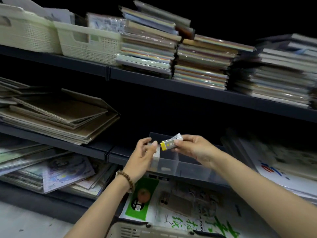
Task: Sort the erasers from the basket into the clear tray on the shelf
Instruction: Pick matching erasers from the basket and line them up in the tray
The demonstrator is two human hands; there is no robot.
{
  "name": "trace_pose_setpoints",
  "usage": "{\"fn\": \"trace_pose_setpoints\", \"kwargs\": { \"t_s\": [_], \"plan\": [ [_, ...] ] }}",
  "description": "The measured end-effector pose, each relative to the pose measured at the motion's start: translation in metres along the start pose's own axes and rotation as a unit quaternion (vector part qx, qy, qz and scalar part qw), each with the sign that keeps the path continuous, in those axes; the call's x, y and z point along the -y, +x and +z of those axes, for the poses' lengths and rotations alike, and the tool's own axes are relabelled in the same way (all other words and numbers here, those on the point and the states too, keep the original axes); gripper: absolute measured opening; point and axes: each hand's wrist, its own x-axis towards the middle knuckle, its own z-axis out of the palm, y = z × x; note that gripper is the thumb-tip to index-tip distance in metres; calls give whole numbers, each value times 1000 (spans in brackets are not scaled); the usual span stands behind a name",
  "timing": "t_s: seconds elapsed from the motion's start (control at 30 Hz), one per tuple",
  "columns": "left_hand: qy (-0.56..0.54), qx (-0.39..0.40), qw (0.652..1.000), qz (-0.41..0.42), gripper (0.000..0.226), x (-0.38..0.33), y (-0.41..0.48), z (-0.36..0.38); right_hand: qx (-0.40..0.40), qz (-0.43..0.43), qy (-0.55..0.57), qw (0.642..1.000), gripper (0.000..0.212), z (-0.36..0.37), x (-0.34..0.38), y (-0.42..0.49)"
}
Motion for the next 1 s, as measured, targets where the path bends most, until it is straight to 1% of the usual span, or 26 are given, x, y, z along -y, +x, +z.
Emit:
{"fn": "trace_pose_setpoints", "kwargs": {
  "t_s": [0.07, 0.13, 0.23, 0.33, 0.37, 0.43, 0.5, 0.53, 0.6, 0.7, 0.8, 0.87, 0.93, 1.0],
  "plan": [
    [24, -12, 999, -19, 51, 9, 3, -10, -24, 8, -81, 996, 45, -4, 8, 14],
    [38, 1, 998, -54, 56, 20, 4, -15, -36, 28, -175, 983, 54, -3, 10, 27],
    [60, 19, 993, -98, 59, 37, 5, -16, -36, 54, -297, 953, 55, 9, 5, 40],
    [46, 29, 992, -114, 65, 42, 7, -15, -26, 53, -392, 918, 60, 22, -7, 51],
    [45, 31, 992, -115, 65, 42, 7, -14, -26, 53, -426, 903, 61, 26, -10, 53],
    [60, 32, 991, -111, 59, 41, 7, -13, -38, 56, -480, 874, 55, 30, -16, 57],
    [69, 30, 991, -110, 54, 39, 6, -13, -54, 72, -504, 859, 47, 33, -24, 61],
    [68, 31, 991, -110, 53, 39, 6, -14, -61, 80, -503, 859, 46, 34, -26, 63],
    [69, 36, 991, -109, 52, 38, 5, -14, -68, 91, -481, 869, 48, 34, -29, 65],
    [75, 39, 990, -109, 53, 36, 4, -13, -58, 97, -462, 880, 52, 36, -29, 68],
    [78, 39, 990, -112, 54, 36, 5, -13, -57, 99, -446, 888, 46, 38, -29, 69],
    [80, 43, 989, -113, 53, 35, 4, -13, -73, 107, -395, 910, 44, 35, -30, 70],
    [78, 46, 990, -110, 53, 34, 3, -12, -77, 131, -304, 940, 39, 34, -30, 71],
    [73, 47, 990, -107, 53, 33, 3, -12, -75, 156, -225, 959, 35, 34, -28, 69]
  ]
}}
